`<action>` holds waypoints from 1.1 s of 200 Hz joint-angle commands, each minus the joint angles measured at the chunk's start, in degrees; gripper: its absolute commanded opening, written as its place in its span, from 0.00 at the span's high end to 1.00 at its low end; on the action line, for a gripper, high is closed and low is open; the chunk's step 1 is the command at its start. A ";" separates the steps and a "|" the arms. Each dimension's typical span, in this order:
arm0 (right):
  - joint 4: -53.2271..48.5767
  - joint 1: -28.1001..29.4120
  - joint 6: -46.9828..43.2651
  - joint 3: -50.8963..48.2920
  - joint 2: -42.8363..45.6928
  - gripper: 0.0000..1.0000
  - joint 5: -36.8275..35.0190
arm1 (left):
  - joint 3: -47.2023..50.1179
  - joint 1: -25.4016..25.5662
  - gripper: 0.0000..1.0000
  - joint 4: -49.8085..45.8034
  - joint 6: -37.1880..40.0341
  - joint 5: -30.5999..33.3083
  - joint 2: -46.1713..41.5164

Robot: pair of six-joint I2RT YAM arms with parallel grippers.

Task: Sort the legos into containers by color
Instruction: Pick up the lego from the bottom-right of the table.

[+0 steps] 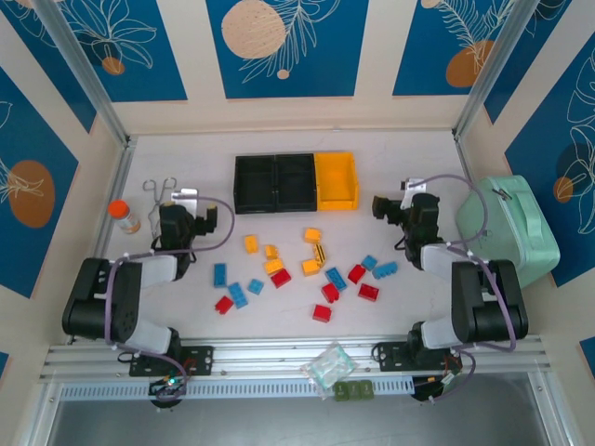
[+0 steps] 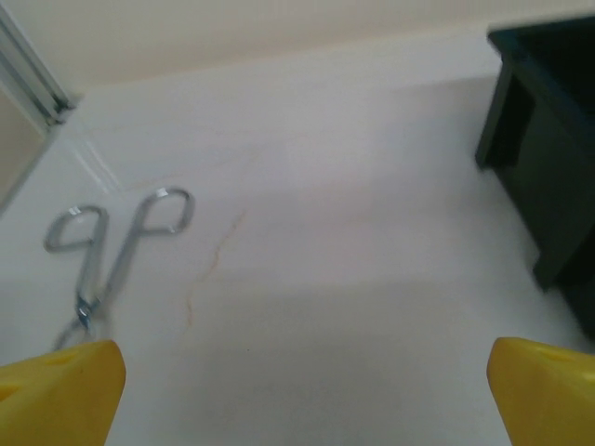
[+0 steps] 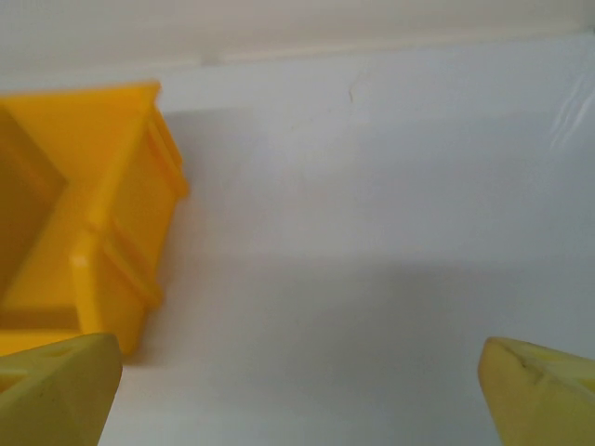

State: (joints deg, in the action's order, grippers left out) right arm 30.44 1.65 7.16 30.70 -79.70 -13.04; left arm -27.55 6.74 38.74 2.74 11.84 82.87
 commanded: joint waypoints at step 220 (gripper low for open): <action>-82.30 8.95 41.15 17.21 12.16 0.33 1.25 | -8.22 22.06 0.31 -56.59 -40.85 -24.23 -23.52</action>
State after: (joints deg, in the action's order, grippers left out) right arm -44.75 10.55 42.22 51.46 -71.05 -7.40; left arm -36.56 23.57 -15.77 -35.79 -15.84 59.68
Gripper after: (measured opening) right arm 0.676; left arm 0.695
